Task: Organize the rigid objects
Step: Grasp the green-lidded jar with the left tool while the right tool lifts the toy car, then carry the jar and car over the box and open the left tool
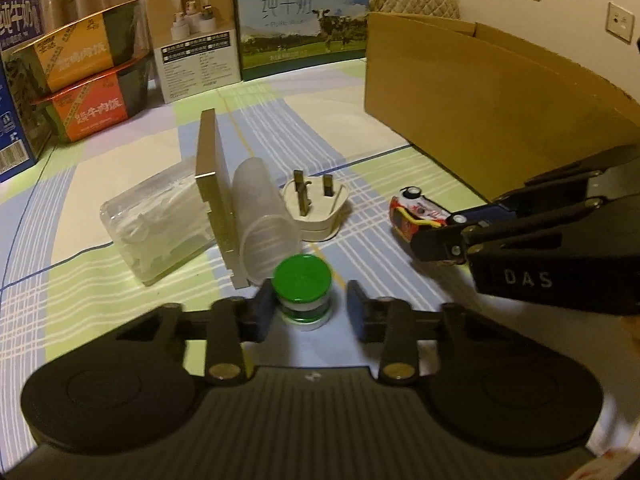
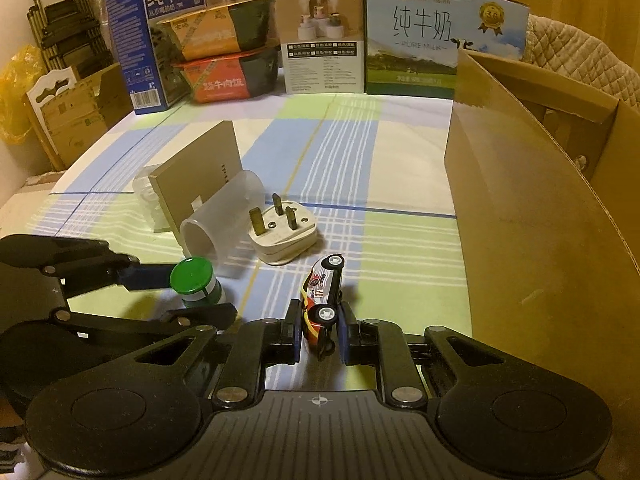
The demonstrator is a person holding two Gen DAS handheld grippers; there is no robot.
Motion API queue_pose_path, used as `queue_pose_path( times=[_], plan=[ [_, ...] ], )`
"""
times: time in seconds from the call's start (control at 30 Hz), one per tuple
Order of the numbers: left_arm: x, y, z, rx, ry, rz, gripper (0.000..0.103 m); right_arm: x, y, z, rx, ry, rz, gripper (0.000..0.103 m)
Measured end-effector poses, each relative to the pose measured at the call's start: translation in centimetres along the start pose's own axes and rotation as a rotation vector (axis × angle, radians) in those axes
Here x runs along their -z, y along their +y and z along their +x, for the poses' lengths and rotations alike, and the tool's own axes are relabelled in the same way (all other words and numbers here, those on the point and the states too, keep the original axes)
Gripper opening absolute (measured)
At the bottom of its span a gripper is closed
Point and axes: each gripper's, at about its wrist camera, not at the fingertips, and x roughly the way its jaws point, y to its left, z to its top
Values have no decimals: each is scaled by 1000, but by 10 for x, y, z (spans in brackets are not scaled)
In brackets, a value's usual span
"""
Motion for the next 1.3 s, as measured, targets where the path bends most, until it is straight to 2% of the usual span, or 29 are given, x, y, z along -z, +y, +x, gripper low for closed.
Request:
queue_pose_path(
  times=[0.33,0.7,1.07,1.3],
  plan=[
    [-2,7,-13,-10,13,-23,25,-2,2,-7,-8,-25,-4,14],
    [-22,9,-48,-30,-37,-61,25,-13,14,-33,-23,-96,-21,14],
    [-61,-10,-86,-30,-113,-63,25,-27,12,-91,20,-179,-38,13],
    [-94,-46,-97,23,-171,-35,25,-34,-23,-138,80,-221,-26,13]
  ],
)
